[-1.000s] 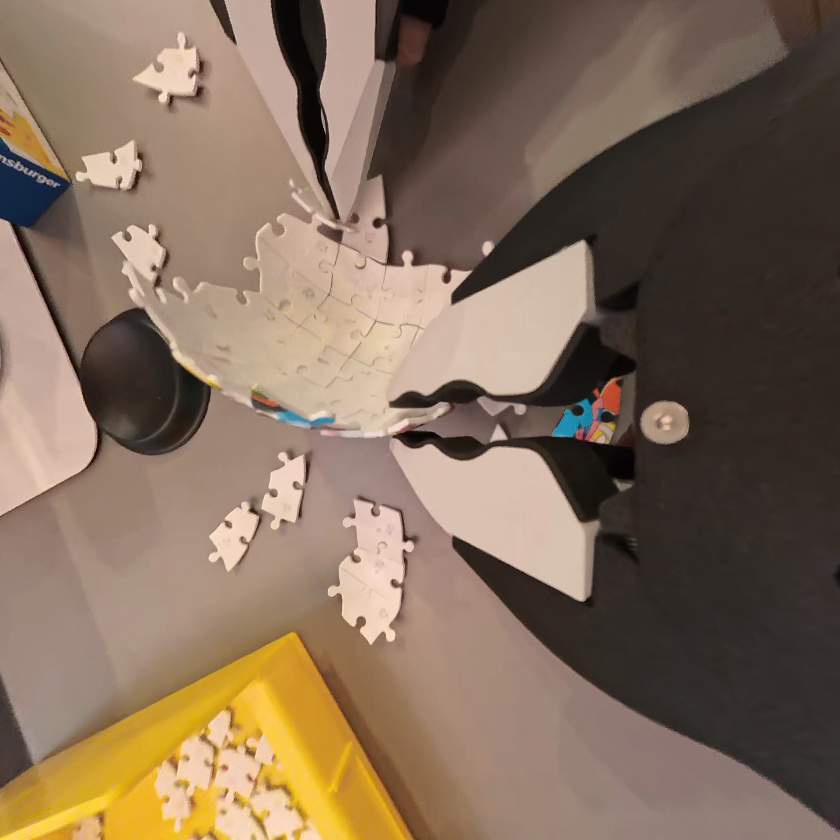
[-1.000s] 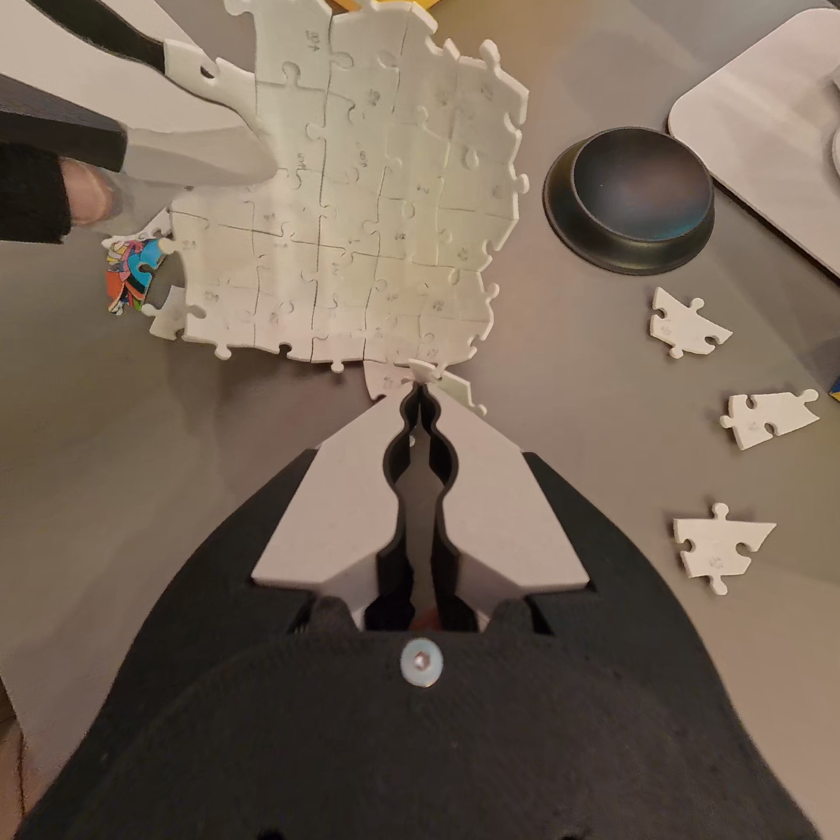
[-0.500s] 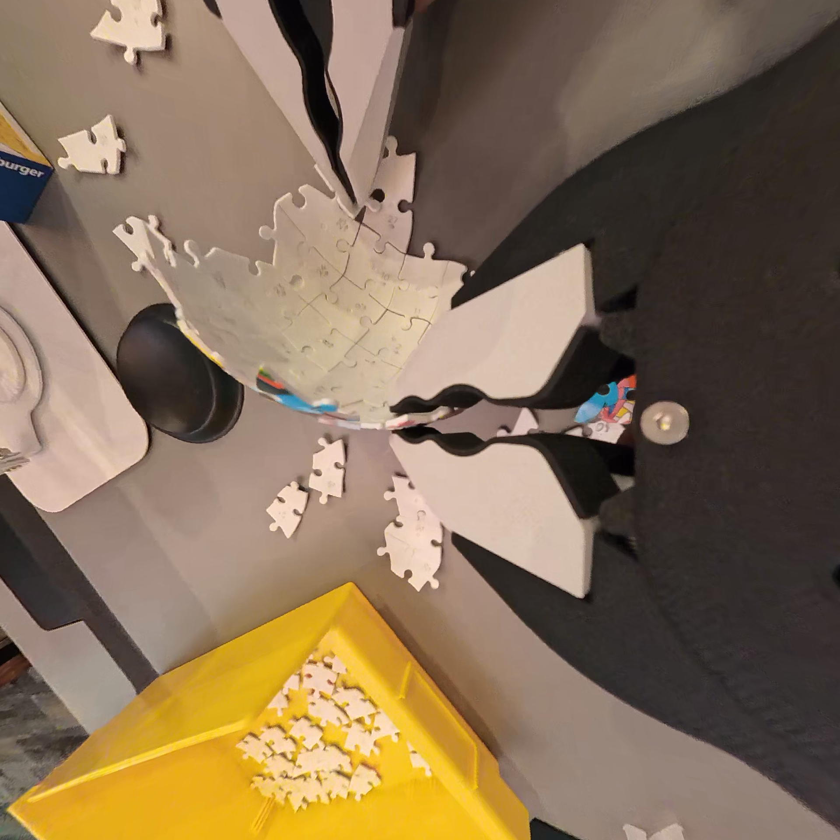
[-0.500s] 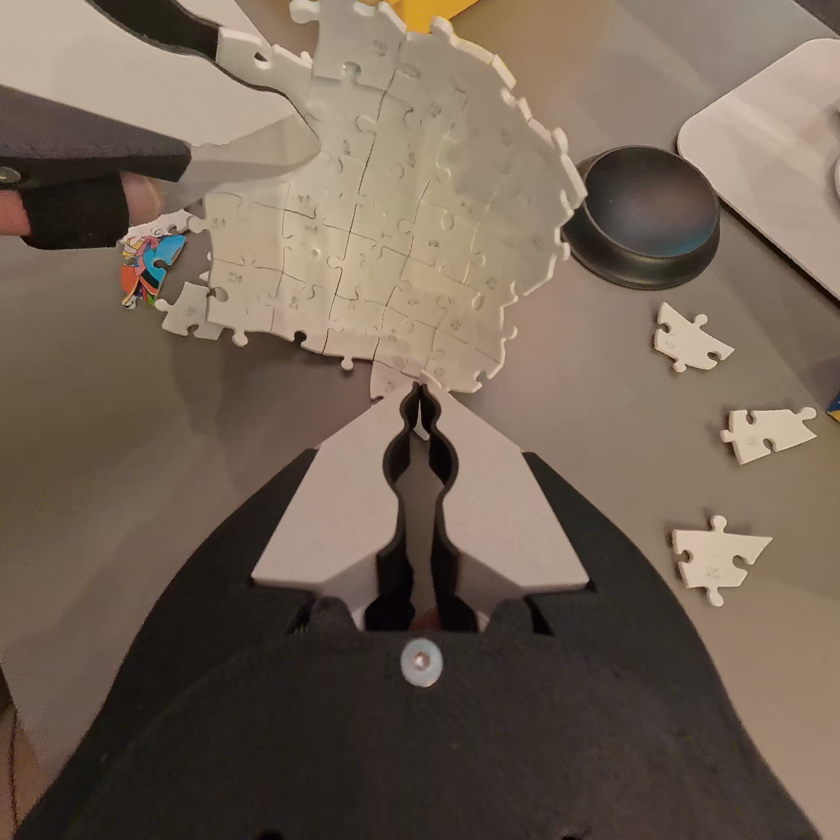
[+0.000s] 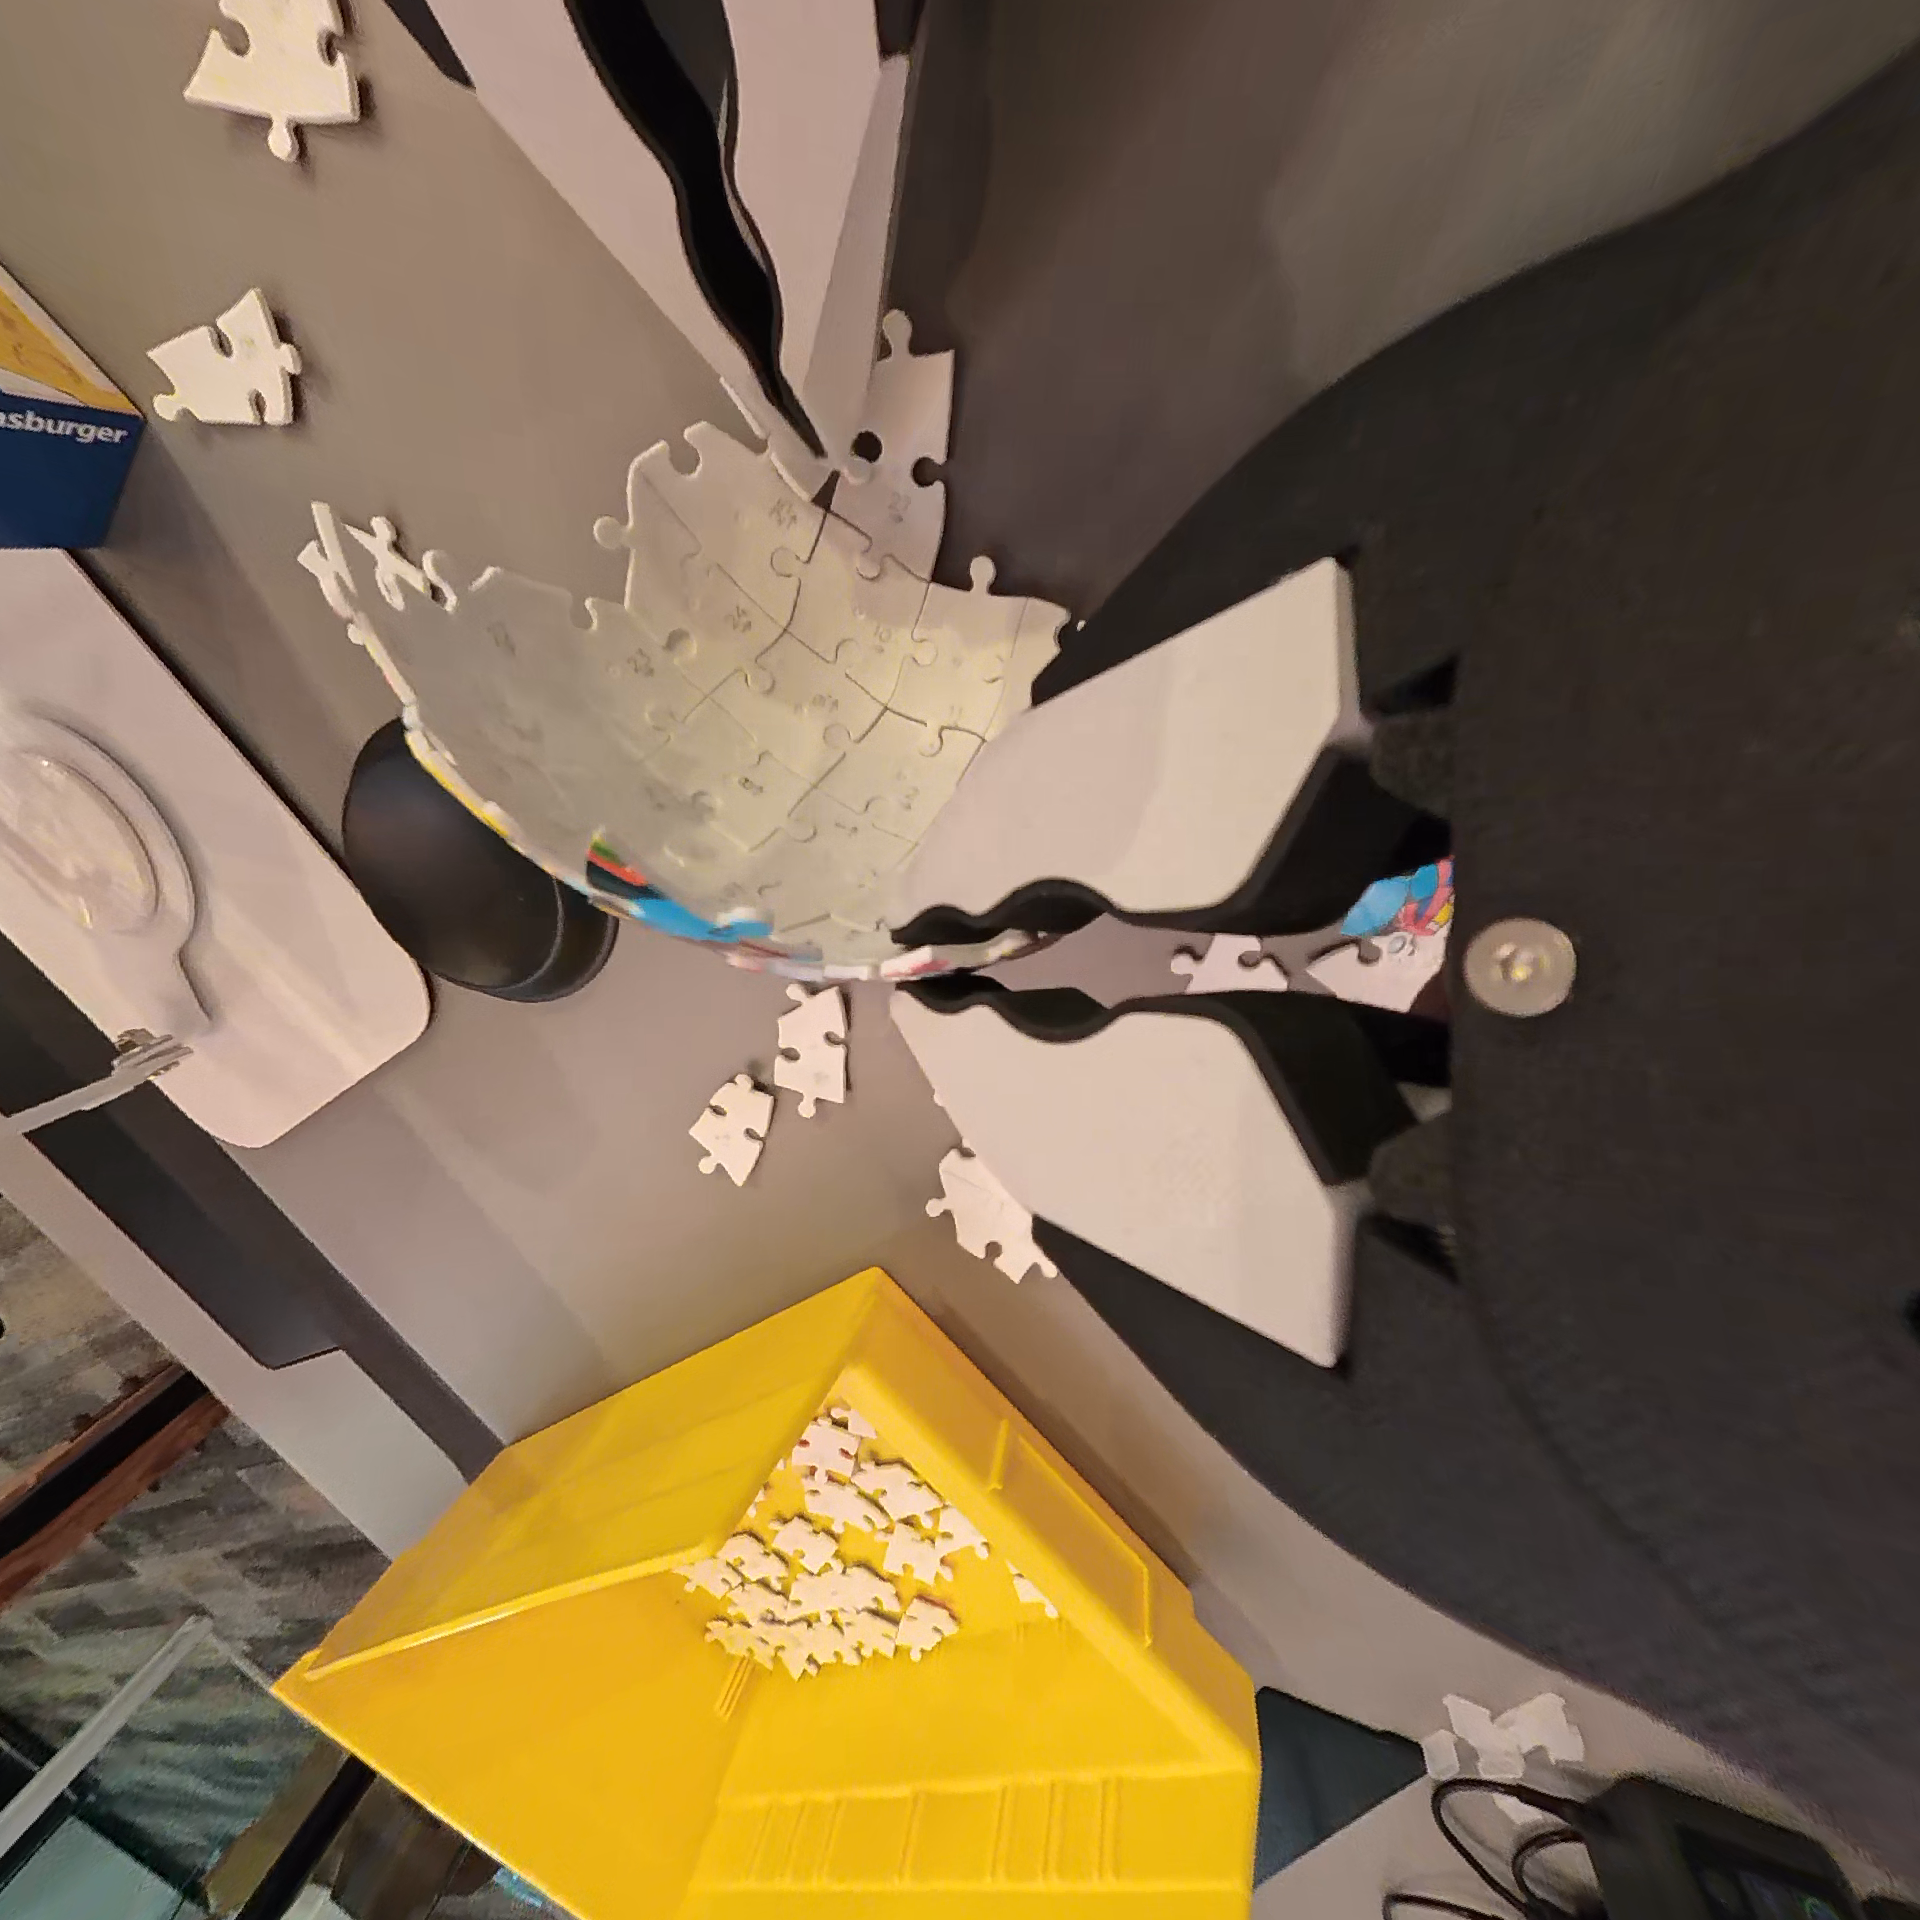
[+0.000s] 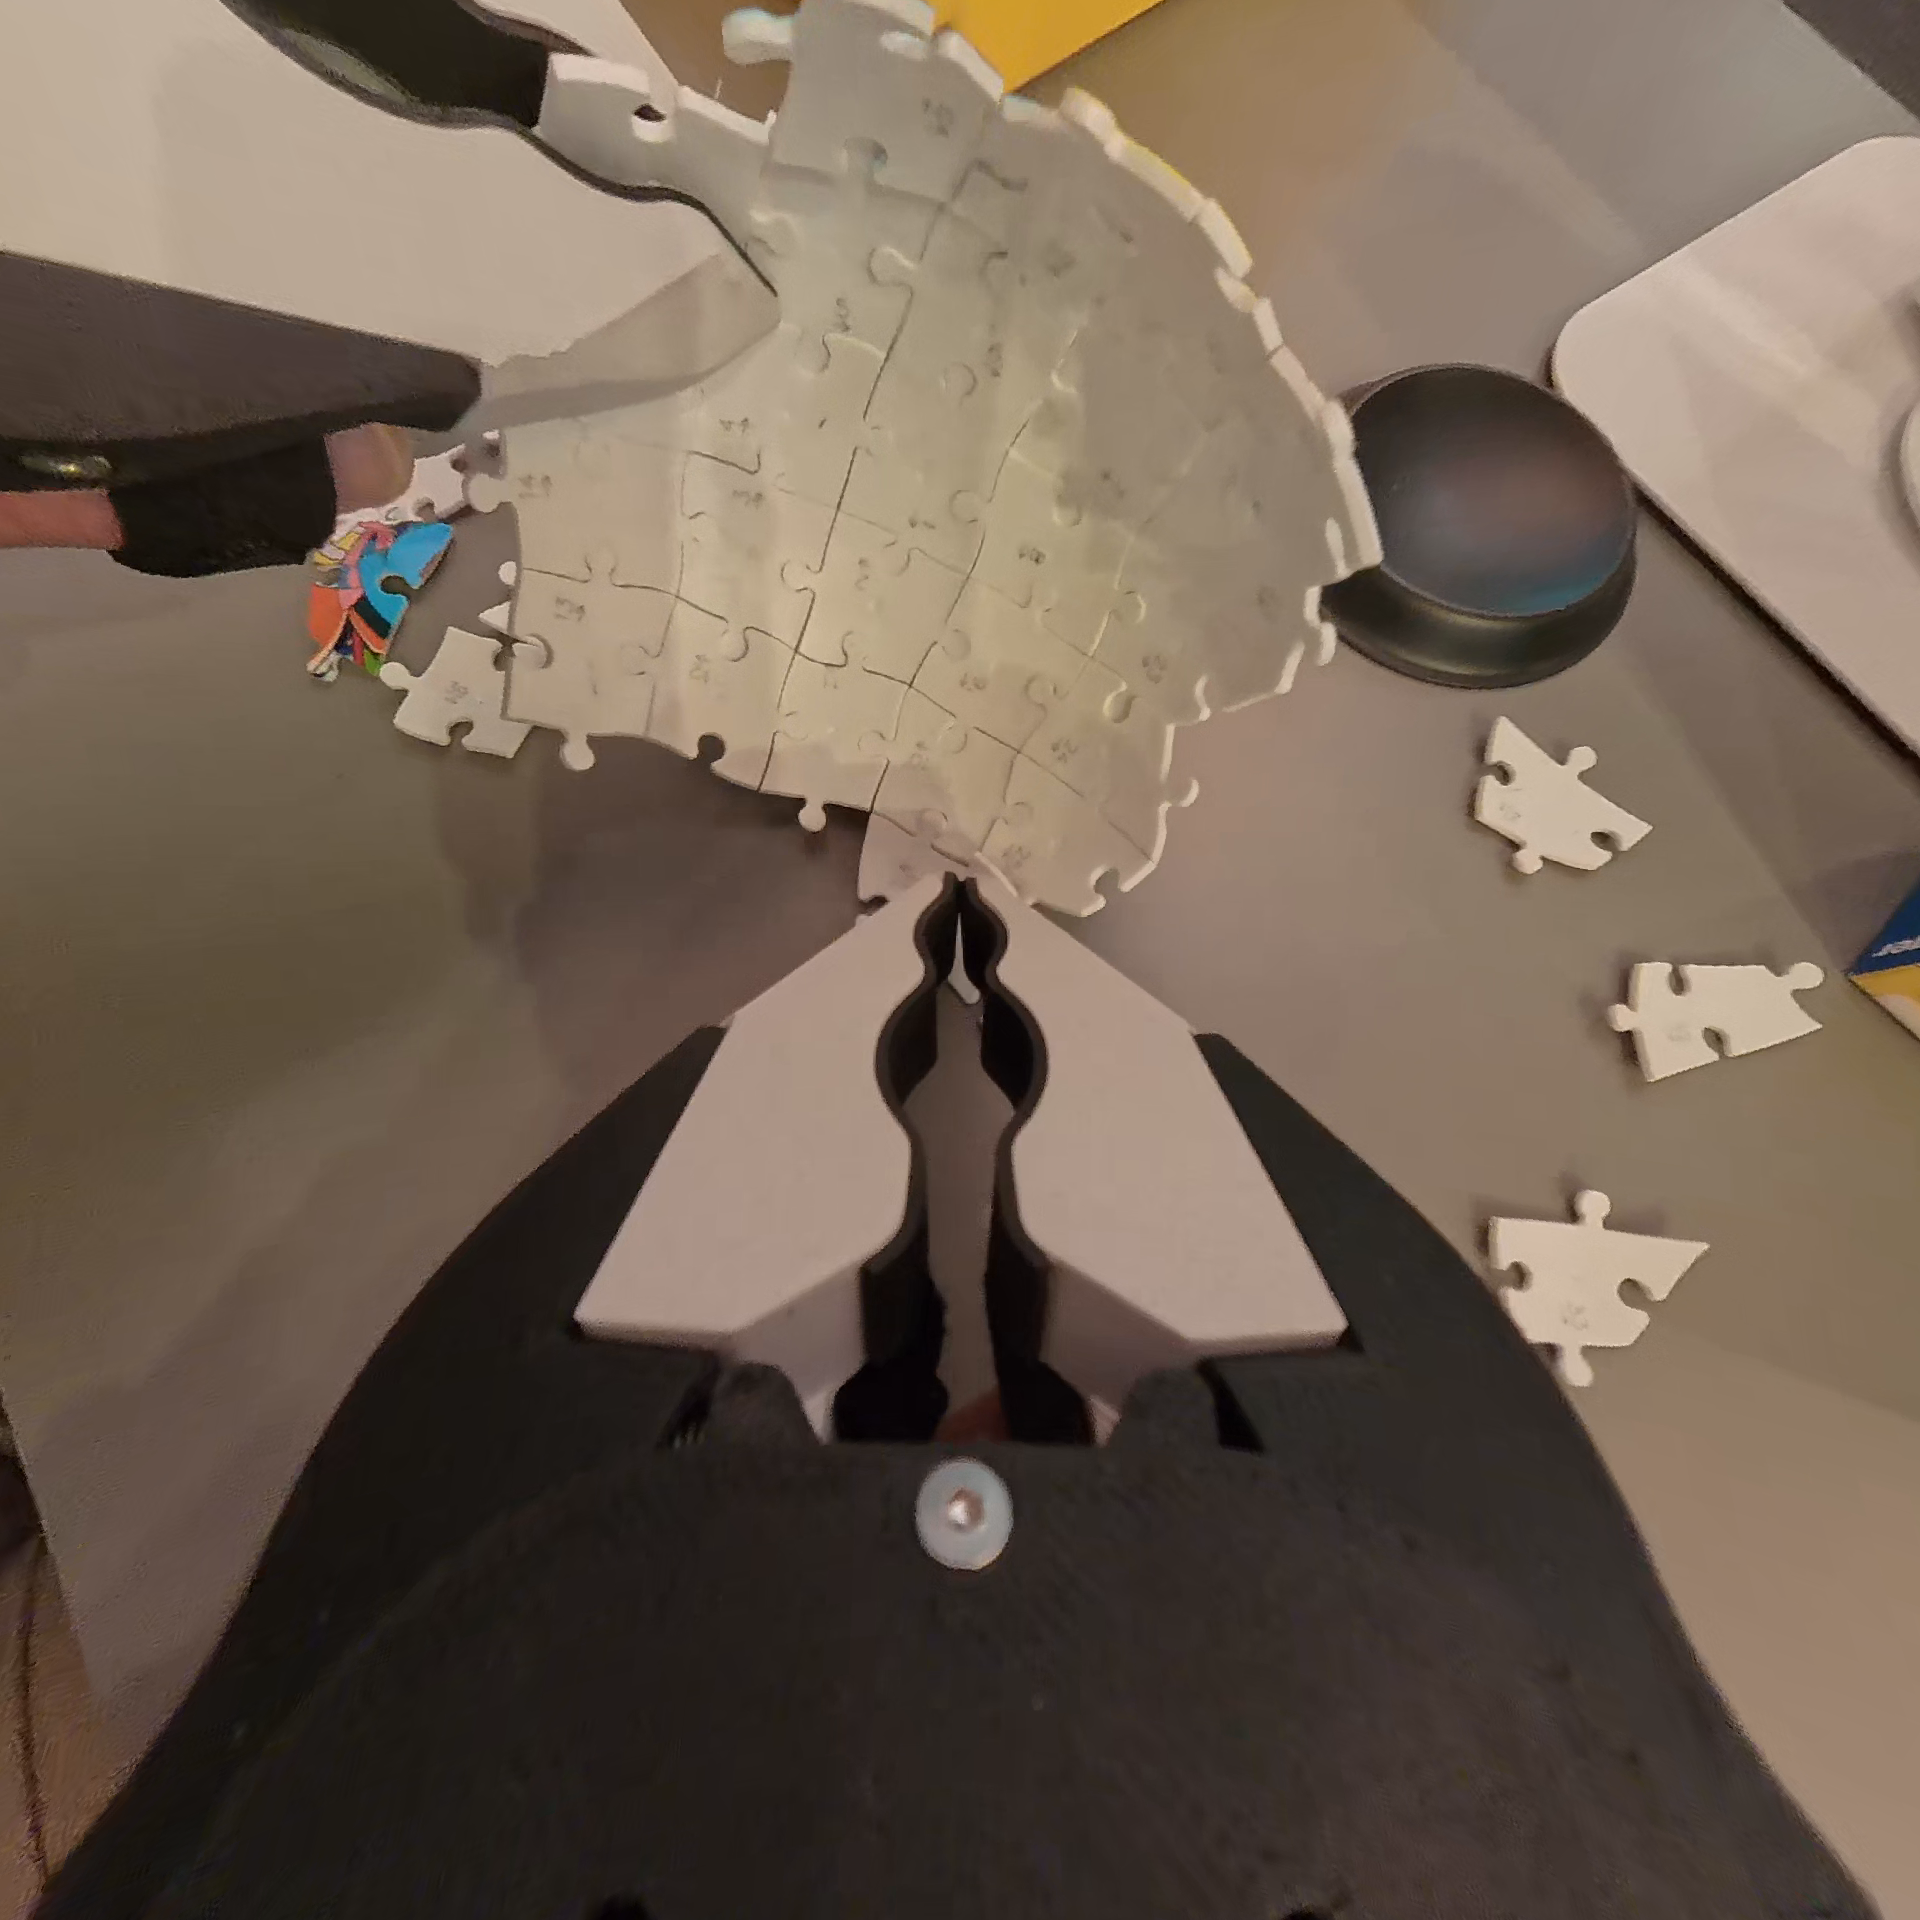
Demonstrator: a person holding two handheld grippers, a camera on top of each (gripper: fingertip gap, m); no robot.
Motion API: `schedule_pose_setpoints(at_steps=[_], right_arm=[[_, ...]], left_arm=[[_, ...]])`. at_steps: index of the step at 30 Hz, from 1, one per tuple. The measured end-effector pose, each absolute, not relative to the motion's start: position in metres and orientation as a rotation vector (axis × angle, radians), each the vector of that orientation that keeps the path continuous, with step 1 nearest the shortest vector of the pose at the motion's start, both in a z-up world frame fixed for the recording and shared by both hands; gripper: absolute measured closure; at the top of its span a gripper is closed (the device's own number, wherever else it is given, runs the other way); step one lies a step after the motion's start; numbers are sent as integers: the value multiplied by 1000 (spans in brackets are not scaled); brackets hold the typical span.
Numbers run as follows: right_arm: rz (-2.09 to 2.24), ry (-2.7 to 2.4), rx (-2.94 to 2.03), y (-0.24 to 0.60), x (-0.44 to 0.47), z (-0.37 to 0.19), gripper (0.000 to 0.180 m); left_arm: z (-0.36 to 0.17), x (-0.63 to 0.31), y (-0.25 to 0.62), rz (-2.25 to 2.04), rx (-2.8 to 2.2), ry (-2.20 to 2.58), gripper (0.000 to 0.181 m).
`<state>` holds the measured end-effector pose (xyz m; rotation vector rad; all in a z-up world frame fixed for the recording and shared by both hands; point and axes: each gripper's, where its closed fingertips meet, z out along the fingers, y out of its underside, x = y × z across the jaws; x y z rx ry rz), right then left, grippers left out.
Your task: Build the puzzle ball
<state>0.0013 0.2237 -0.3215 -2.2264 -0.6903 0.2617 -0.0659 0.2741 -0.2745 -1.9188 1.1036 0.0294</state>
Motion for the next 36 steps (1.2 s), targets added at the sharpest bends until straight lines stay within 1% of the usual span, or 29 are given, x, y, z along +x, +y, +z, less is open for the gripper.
schedule_pose_setpoints(at_steps=[9,18,36], right_arm=[[206,-702,-2218,235,7,-323,180],[237,-704,-2202,234,7,-318,180],[233,-755,-2218,233,6,-324,180]], left_arm=[[-275,-62,274,53,-1900,1122,176],[-273,-62,276,58,-1891,1123,176],[-272,-57,277,67,-1874,1143,176]])
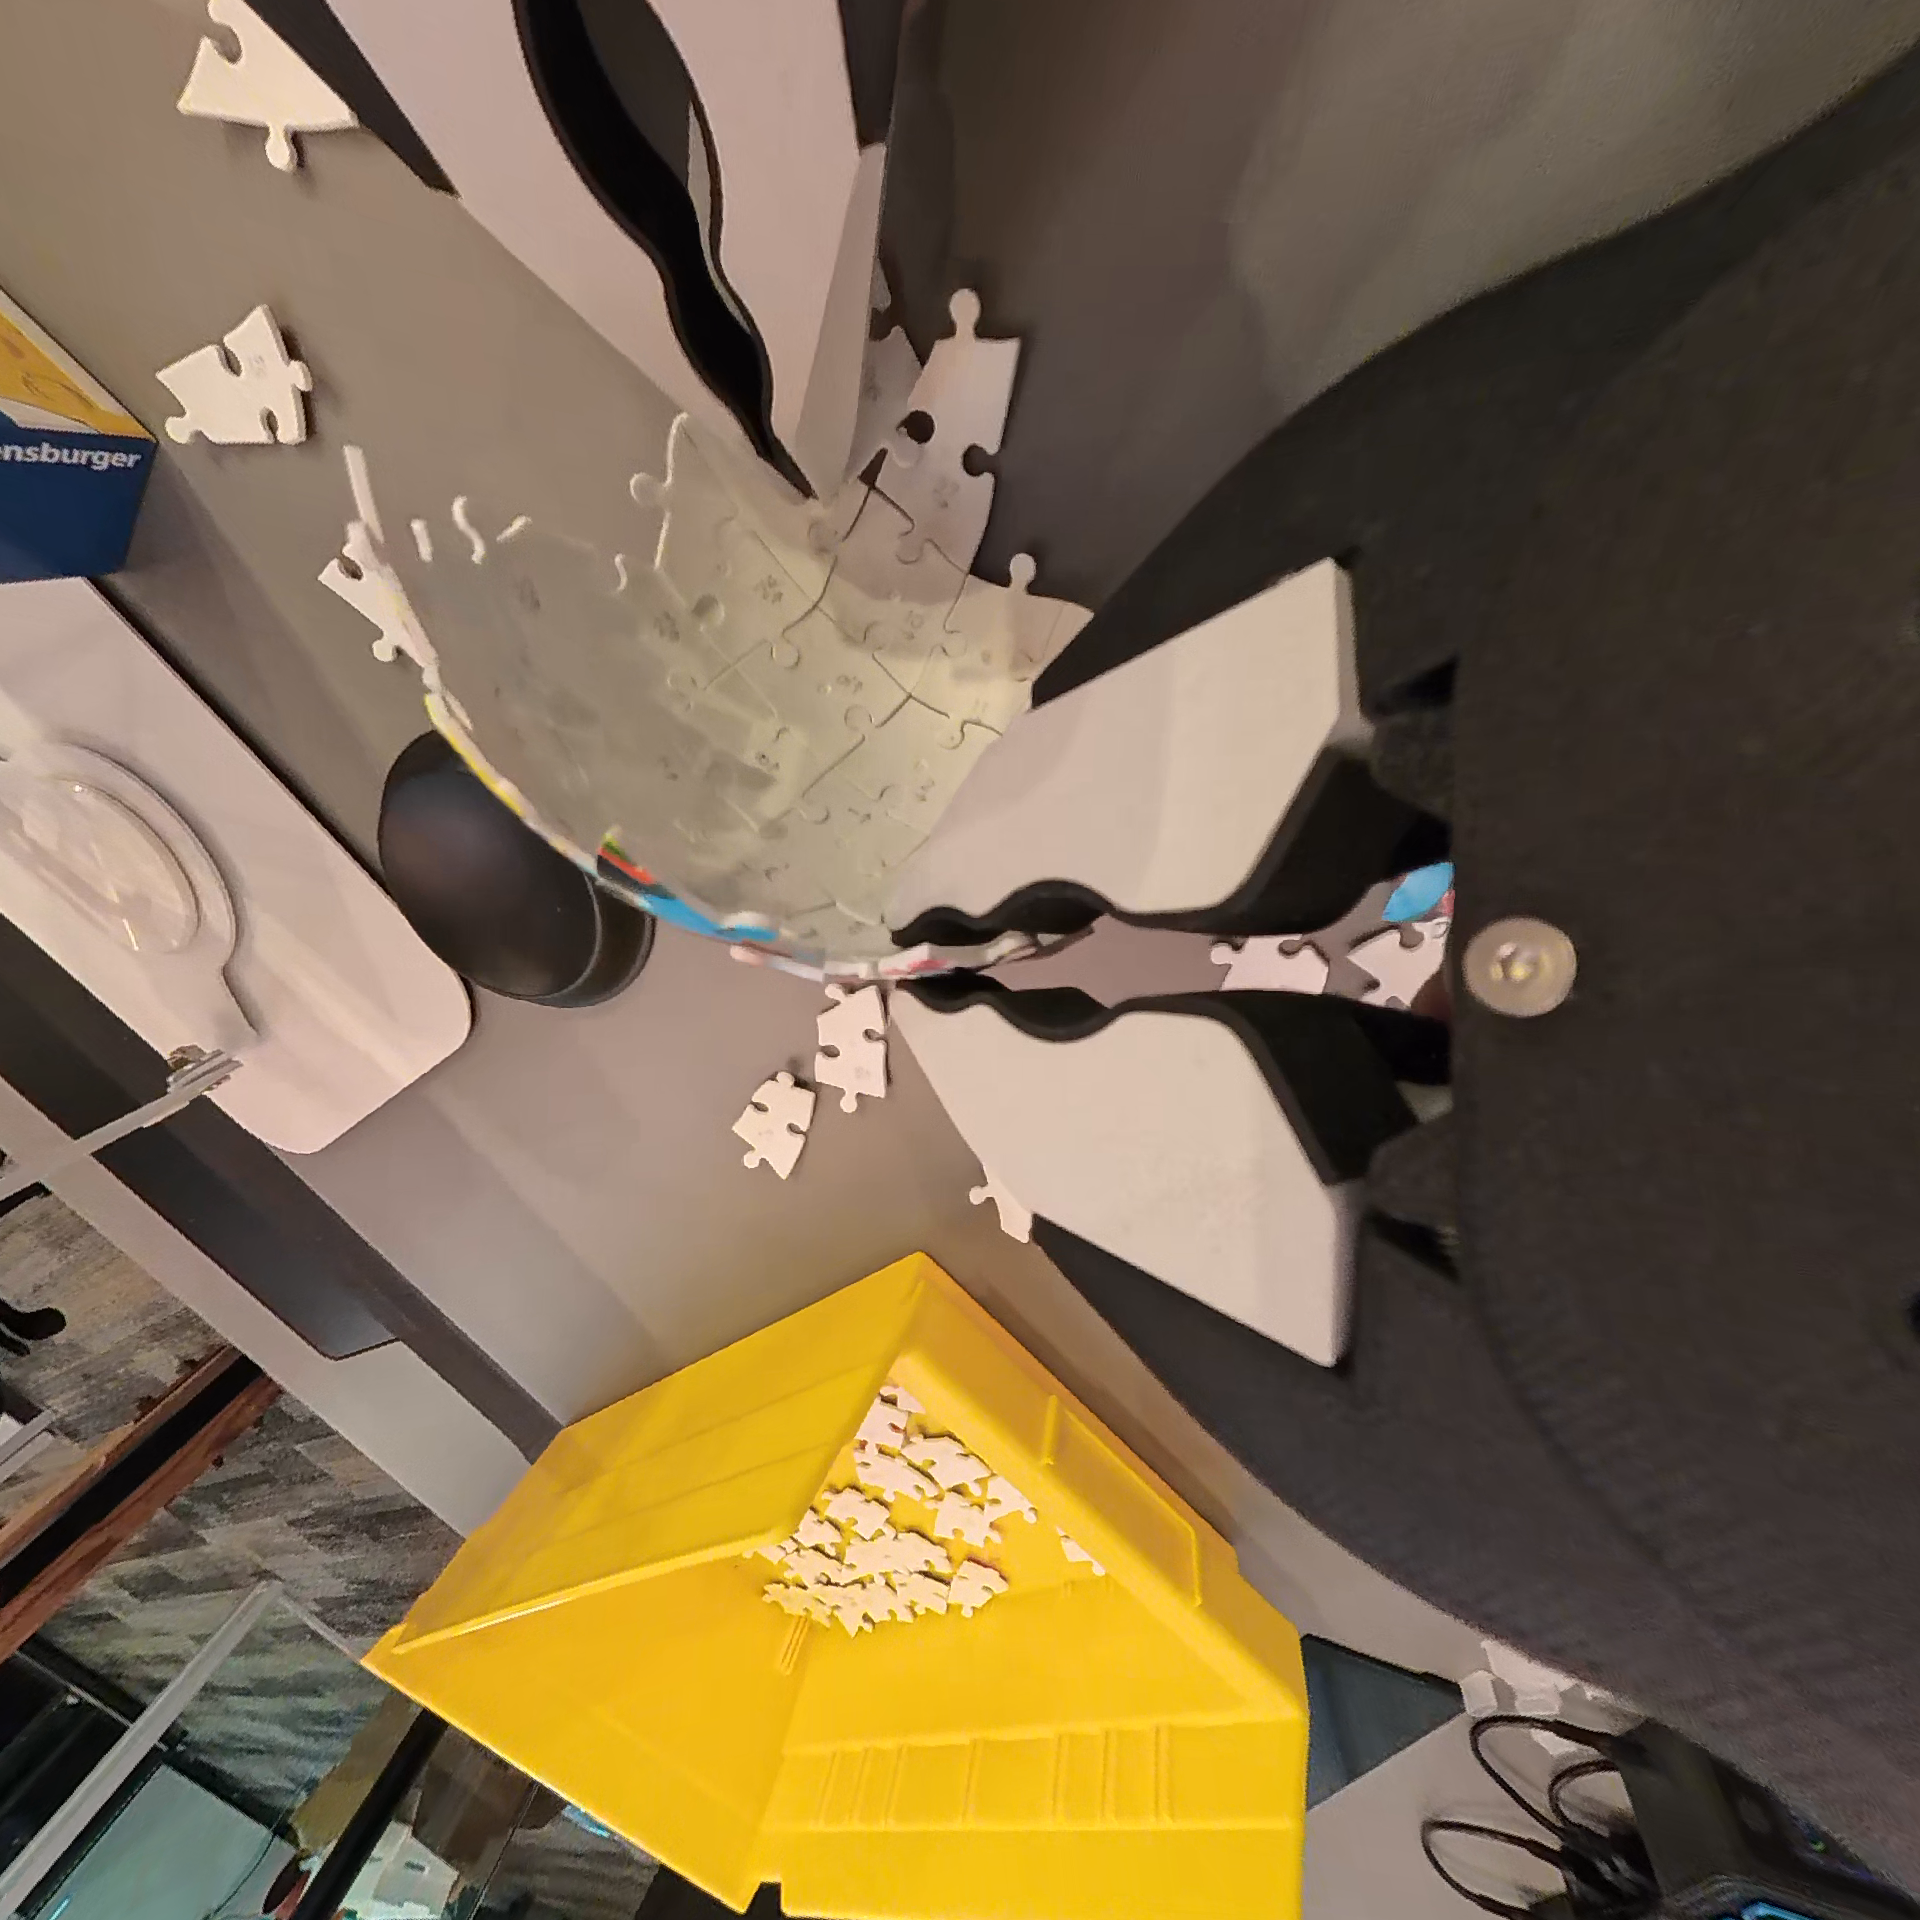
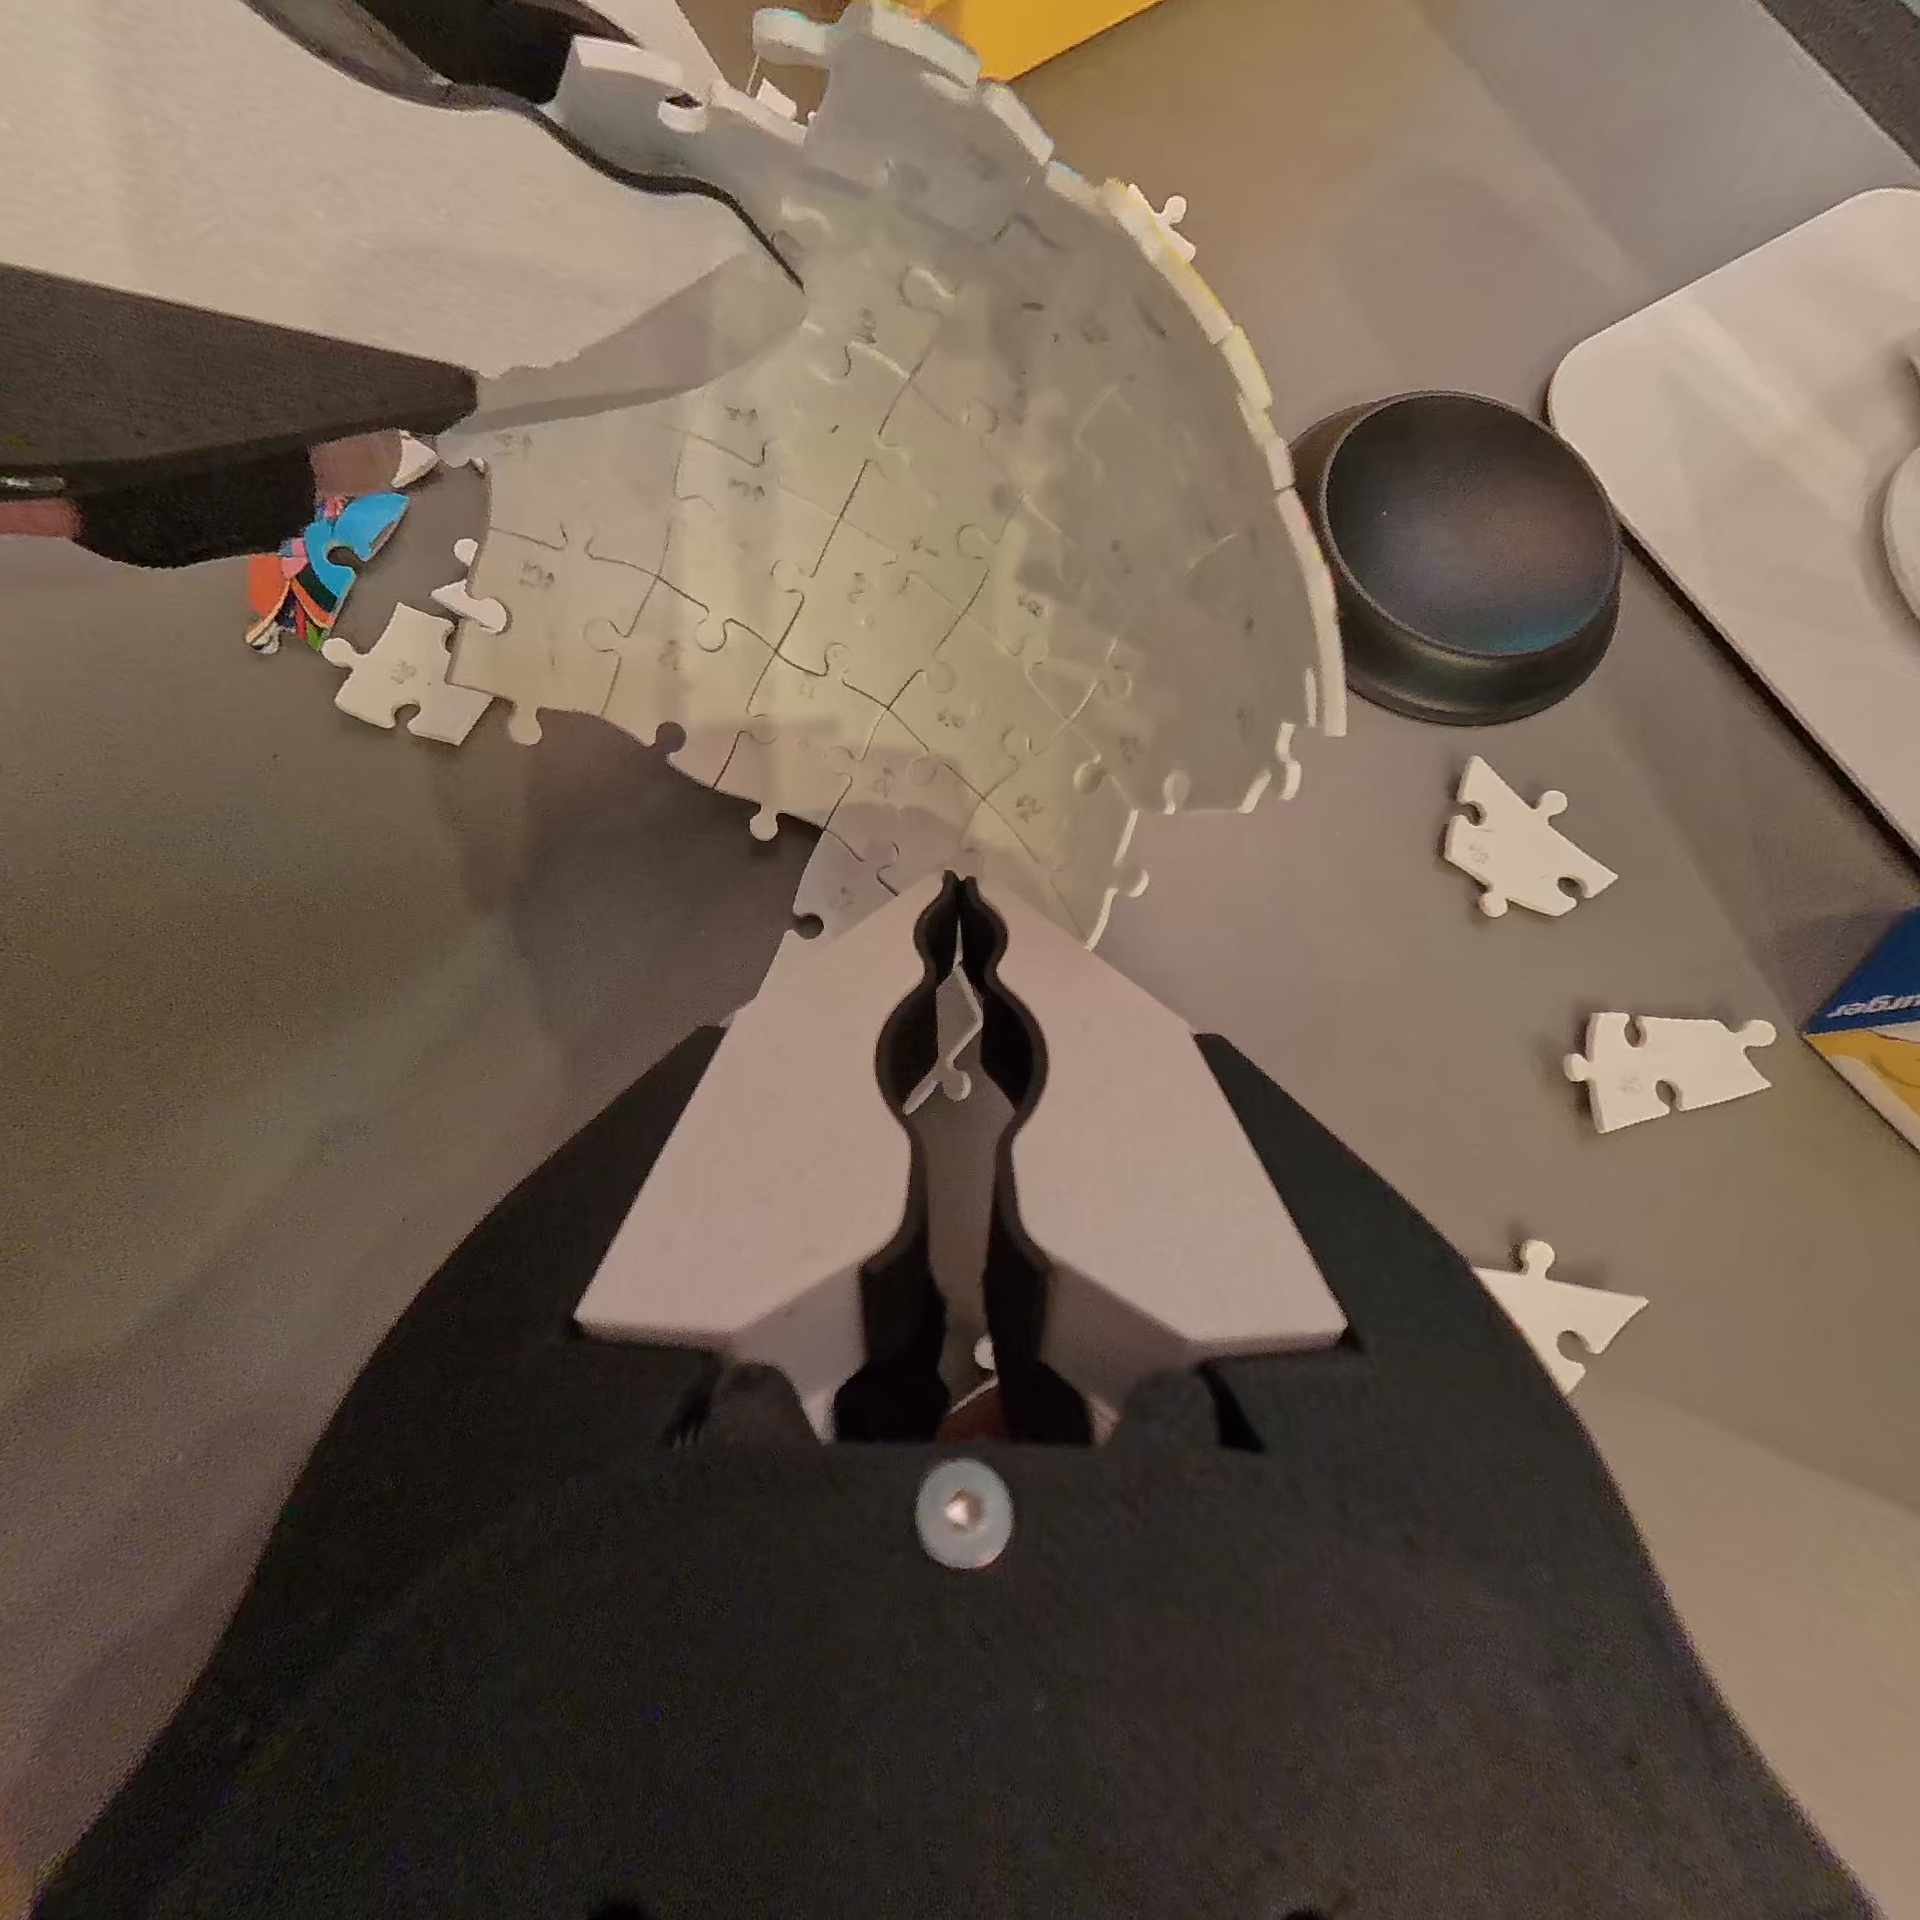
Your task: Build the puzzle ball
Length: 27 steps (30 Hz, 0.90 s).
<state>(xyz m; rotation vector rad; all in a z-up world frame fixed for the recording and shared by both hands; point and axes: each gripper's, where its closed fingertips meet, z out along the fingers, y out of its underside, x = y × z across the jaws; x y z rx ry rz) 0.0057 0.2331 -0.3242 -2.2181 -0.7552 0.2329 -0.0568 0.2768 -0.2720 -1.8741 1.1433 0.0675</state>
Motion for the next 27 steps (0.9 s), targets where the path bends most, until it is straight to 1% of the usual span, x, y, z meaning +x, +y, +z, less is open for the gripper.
schedule_pose_setpoints(at_steps=[8,10,13,16,20,23,26,27], right_arm=[[244,-818,-2187,225,6,-320,178],[232,-829,-2171,221,10,-315,173],[288,-739,-2194,216,22,-307,158],[426,-608,-2313,210,35,-322,150],[630,-512,-2370,208,26,-333,155],[688,-475,-2382,212,19,-337,170],[753,-439,-2395,213,14,-337,175],[772,-434,-2393,213,13,-336,179]], left_arm=[[-271,-56,278,69,-1867,1145,176],[-270,-55,278,68,-1865,1144,176],[-270,-56,279,59,-1868,1138,176],[-270,-56,279,46,-1867,1129,176],[-271,-57,279,19,-1867,1108,176],[-271,-59,279,18,-1862,1098,176],[-268,-60,279,30,-1841,1096,176],[-267,-59,279,30,-1834,1096,176]])
